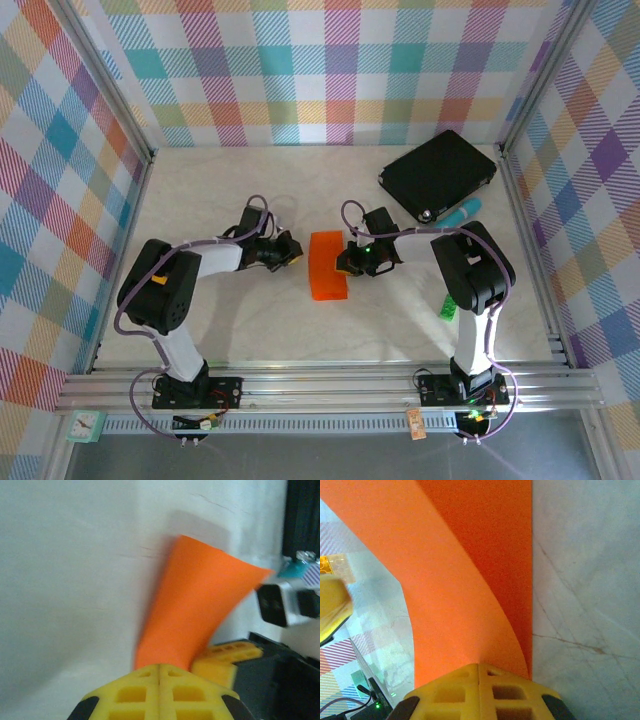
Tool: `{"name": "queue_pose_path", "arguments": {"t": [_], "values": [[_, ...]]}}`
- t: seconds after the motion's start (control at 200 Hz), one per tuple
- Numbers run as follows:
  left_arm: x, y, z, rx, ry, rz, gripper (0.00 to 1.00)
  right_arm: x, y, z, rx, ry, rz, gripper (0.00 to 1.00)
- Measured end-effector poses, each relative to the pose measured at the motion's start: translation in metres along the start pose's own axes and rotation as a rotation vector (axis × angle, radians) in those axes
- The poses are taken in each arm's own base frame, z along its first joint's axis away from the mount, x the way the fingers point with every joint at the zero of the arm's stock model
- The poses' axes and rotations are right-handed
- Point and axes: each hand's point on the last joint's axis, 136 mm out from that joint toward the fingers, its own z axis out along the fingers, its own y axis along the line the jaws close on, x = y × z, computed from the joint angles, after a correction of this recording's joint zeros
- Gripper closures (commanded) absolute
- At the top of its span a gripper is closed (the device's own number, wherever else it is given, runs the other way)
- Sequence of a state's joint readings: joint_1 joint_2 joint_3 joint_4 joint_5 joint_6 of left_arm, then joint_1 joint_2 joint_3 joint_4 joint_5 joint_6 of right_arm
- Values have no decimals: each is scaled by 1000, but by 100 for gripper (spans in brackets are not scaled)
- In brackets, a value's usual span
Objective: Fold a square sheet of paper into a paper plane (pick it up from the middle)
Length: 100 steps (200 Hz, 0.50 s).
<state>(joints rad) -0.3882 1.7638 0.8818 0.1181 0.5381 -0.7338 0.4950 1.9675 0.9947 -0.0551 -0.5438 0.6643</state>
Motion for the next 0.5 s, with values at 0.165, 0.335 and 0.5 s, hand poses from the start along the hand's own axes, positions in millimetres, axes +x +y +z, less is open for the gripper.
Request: {"name": "queue_pose_path", "arguments": {"t": [0.165, 0.335, 0.5], "values": [[7, -28, 20, 57, 29, 36, 100, 0, 0, 0, 0, 0, 0, 100], [5, -25, 48, 45, 63, 14, 100, 0, 0, 0, 1, 2, 2, 100], [-1, -9, 59, 26, 77, -23, 100, 0, 0, 0, 8, 12, 8, 100]]}}
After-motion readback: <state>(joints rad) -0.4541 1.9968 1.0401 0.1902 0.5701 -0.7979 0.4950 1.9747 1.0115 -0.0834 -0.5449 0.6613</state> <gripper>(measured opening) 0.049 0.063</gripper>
